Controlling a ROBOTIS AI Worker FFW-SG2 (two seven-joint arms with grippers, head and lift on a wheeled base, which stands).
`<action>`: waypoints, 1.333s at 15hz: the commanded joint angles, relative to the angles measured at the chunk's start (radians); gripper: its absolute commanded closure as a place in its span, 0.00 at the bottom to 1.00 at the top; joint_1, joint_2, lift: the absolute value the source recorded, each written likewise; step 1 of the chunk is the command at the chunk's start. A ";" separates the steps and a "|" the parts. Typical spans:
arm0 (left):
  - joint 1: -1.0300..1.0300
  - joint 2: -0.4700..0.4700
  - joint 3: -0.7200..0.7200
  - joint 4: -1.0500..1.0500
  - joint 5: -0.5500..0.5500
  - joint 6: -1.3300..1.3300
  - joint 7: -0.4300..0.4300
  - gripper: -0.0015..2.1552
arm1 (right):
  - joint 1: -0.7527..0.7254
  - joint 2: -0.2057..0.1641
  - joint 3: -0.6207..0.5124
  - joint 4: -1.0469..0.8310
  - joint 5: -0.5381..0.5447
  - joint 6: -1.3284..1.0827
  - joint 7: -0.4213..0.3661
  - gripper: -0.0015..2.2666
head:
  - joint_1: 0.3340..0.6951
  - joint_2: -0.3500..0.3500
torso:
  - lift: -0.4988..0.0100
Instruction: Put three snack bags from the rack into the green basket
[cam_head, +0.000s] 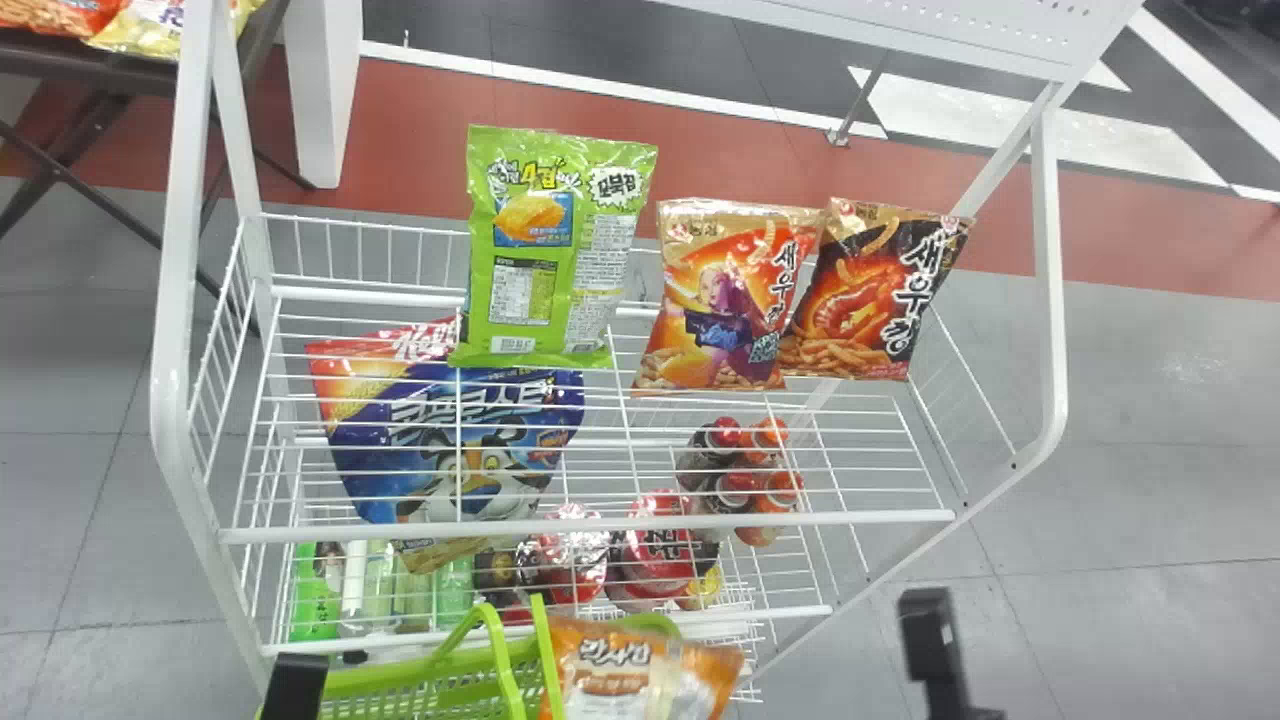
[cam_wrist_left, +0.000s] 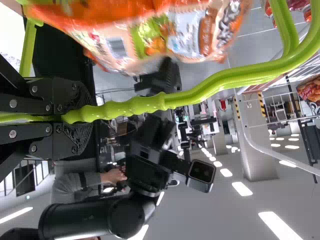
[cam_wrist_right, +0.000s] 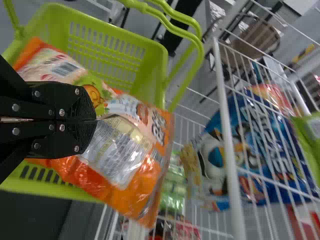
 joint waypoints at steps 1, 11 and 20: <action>-0.001 -0.003 -0.003 0.000 0.000 0.000 0.000 0.62 | -0.017 -0.005 0.126 0.022 0.049 -0.026 -0.026 0.92 | 1.00 0.00 | 0.98; -0.006 -0.003 -0.019 -0.001 -0.005 0.000 0.000 0.62 | -0.263 -0.007 0.540 0.458 0.245 -0.354 -0.293 0.88 | 1.00 0.00 | 0.98; -0.018 -0.003 -0.011 0.011 0.000 0.003 -0.006 0.62 | -0.053 -0.020 0.226 0.085 0.163 -0.234 -0.230 0.02 | 1.00 0.00 | 0.98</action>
